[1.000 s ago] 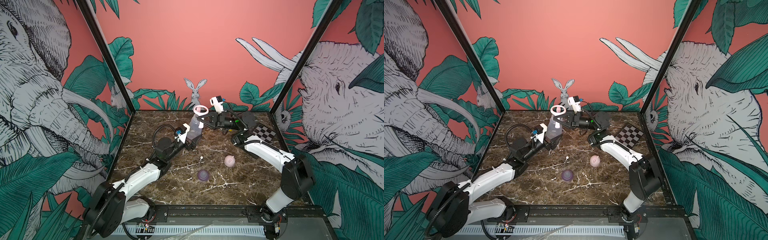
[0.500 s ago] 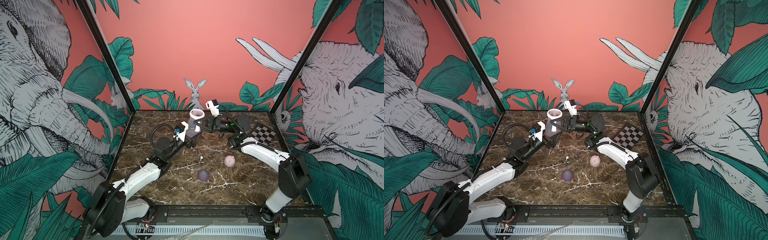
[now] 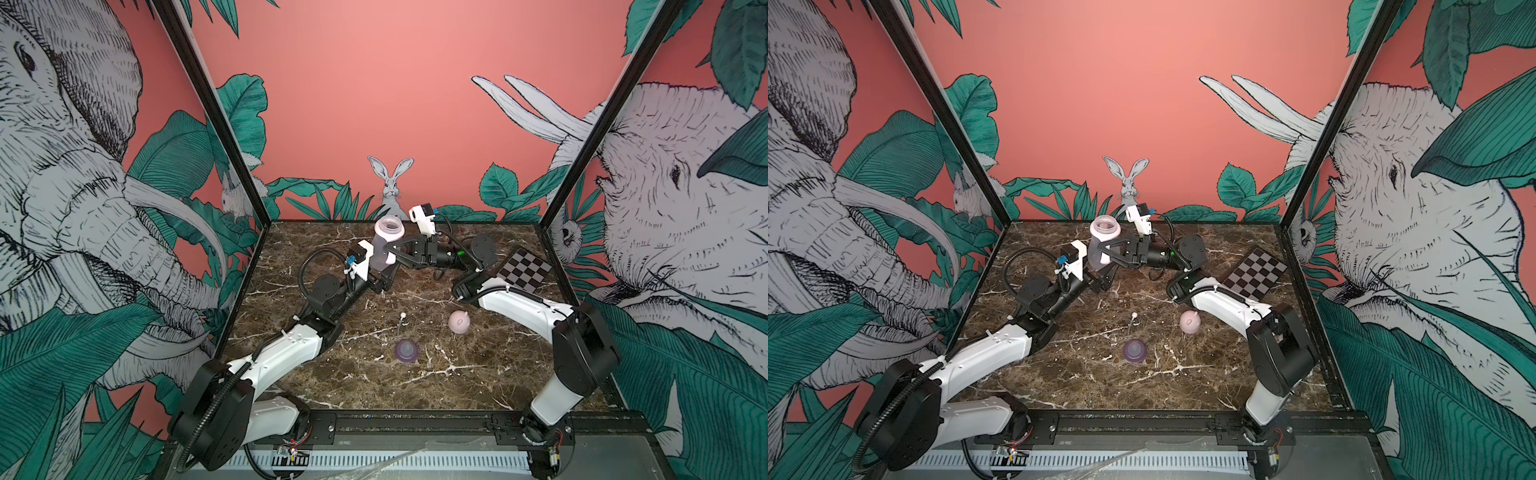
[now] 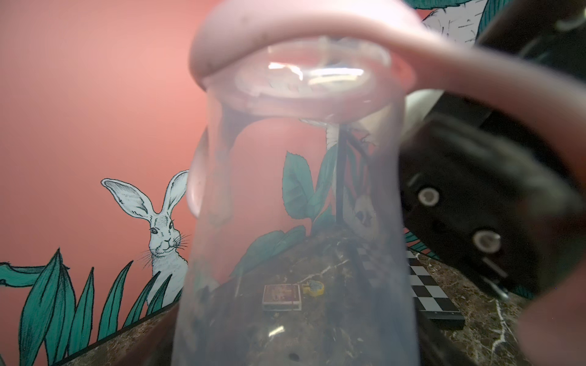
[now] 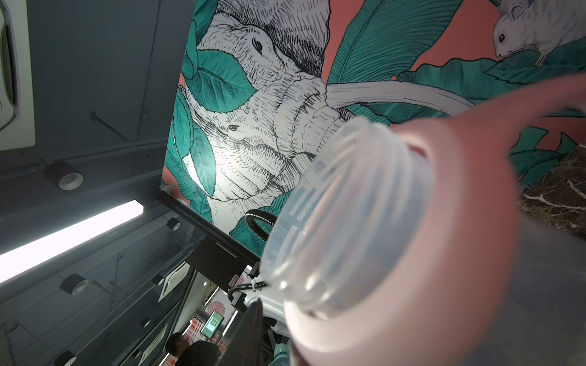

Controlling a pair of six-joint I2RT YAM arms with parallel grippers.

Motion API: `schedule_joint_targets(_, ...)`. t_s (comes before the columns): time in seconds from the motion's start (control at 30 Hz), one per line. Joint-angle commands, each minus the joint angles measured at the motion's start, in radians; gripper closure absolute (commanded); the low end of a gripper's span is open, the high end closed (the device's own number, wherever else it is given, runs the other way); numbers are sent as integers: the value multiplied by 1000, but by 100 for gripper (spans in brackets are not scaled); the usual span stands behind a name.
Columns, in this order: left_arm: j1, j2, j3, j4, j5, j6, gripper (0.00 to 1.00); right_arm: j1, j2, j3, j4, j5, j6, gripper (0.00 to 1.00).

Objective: Assemble the baby bottles
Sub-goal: Put on the handle of the baby bottle, then pick up the nipple from the center of the board.

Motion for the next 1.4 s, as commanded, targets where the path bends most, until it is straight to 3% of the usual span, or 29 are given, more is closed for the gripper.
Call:
schedule_joint_targets(0.0, -3, -20, 35, 65, -5, -1, 42, 6, -53, -7, -65, 16, -68, 39)
schedule_joint_targets(0.1, -3, -14, 35, 65, -8, 5, 42, 7, -131, 5, -275, 8, -235, 30)
schedule_joint_targets(0.3, 5, -32, 25, 31, -22, 37, 43, -22, -286, 6, -681, -3, -532, 25)
schedule_joint_targets(0.43, 32, -55, 8, 4, -5, 29, 44, -60, -381, -16, -938, 28, -721, 17)
schedule_joint_targets(0.67, 84, -136, -42, -62, 18, 18, 44, -72, -453, -23, -1462, 217, -1077, 11)
schedule_joint_targets(0.87, 100, -216, -77, -145, 35, 24, 43, -39, -462, -103, -1609, 489, -1107, 10)
schedule_joint_targets(0.93, 101, -243, -86, -171, 39, 24, 43, -3, -450, -107, -1665, 587, -1138, 2)
schedule_joint_targets(1.03, 101, -282, -104, -205, 46, 19, 43, 52, -423, -111, -1727, 713, -1180, 1)
schedule_joint_targets(1.37, 102, -408, -145, -322, 43, 20, 43, 183, -302, -147, -1769, 950, -1143, 1)
